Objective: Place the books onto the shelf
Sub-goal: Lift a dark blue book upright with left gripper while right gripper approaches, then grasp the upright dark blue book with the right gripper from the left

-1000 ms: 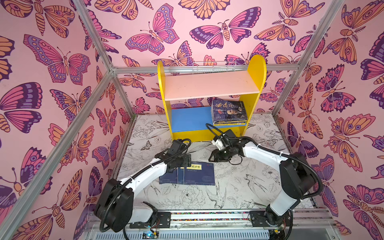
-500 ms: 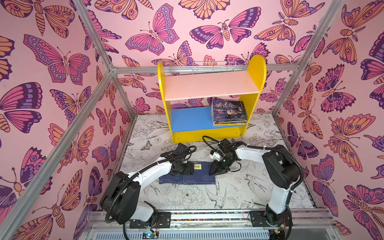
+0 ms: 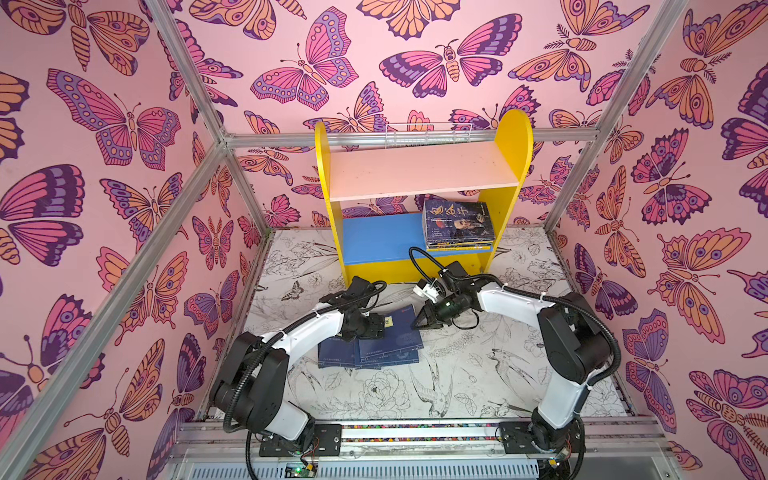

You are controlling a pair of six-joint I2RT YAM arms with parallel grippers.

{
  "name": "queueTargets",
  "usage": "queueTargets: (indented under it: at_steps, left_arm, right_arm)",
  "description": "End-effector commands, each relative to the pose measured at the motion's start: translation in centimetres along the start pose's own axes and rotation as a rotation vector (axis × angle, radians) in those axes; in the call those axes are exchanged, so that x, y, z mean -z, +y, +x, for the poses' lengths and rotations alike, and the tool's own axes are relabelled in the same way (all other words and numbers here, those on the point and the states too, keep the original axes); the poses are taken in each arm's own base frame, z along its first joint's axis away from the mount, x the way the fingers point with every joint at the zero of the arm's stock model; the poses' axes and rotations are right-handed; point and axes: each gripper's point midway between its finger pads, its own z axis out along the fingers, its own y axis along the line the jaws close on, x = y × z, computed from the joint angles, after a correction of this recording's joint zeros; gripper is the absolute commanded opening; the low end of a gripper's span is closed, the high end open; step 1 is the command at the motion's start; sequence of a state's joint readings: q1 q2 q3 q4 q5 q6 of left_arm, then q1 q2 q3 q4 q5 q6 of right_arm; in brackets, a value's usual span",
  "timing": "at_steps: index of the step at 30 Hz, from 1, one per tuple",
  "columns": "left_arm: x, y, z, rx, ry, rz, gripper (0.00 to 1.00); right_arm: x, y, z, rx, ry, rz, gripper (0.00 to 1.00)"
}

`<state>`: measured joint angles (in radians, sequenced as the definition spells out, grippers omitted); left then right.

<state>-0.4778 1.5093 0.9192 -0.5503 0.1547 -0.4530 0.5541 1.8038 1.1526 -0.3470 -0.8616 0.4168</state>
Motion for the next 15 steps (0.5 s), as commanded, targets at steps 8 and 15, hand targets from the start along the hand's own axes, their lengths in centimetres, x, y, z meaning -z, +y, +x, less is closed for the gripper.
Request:
queueTargets:
  at_steps: [8,15]
  left_arm:
    - [2.9,2.2,-1.0,0.175,-0.102,0.153,0.93]
    - [7.6,0.9,-3.8,0.223,-0.314,0.423,0.98]
  right_arm:
    - [5.2,5.6,-5.8,0.136,-0.261,-0.250,0.00]
    - [9.4,8.3,-6.9,0.203,-0.343,-0.338,0.00]
